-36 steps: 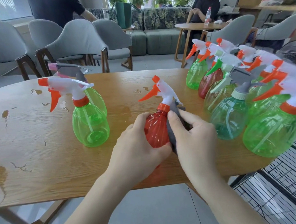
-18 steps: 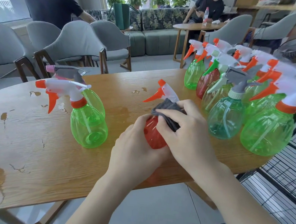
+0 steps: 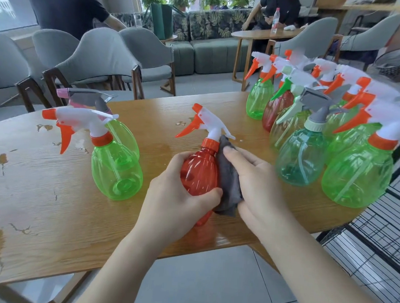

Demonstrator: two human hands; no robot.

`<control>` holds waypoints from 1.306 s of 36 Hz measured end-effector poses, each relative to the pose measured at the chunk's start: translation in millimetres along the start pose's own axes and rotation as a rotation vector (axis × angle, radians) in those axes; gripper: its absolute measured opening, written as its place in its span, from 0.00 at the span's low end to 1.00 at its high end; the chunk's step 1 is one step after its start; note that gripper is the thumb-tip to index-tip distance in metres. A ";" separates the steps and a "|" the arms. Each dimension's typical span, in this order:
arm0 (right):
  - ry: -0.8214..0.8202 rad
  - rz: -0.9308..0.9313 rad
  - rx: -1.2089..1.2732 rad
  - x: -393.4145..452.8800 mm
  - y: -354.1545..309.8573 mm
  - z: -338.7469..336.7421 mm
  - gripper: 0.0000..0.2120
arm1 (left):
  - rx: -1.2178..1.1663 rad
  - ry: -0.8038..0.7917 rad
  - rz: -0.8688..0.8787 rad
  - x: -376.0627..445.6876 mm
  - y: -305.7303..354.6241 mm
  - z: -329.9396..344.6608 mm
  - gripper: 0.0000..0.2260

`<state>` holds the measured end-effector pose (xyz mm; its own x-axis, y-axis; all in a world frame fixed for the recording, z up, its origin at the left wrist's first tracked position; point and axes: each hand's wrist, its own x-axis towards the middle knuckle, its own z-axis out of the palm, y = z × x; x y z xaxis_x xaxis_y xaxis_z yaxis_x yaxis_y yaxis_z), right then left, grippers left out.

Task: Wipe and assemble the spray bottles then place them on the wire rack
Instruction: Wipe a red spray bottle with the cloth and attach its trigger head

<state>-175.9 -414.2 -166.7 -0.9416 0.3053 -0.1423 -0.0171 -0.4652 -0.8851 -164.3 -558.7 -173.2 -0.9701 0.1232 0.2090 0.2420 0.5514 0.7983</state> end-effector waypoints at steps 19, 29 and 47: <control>0.139 -0.366 -0.035 -7.3 -30.5 -3.3 0.13 | 0.003 -0.021 -0.015 3.6 0.0 0.7 0.30; 0.145 -1.188 -0.847 27.0 -35.0 -0.8 0.11 | 0.226 0.007 0.083 6.4 10.2 8.5 0.36; 0.041 -1.179 -1.005 18.6 3.1 13.1 0.10 | 0.227 0.025 0.135 5.8 10.4 16.2 0.24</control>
<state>-197.9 -420.9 -166.2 -0.5478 0.1142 0.8288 -0.4759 0.7722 -0.4210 -167.7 -538.9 -172.9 -0.9280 0.1895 0.3207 0.3564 0.7024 0.6161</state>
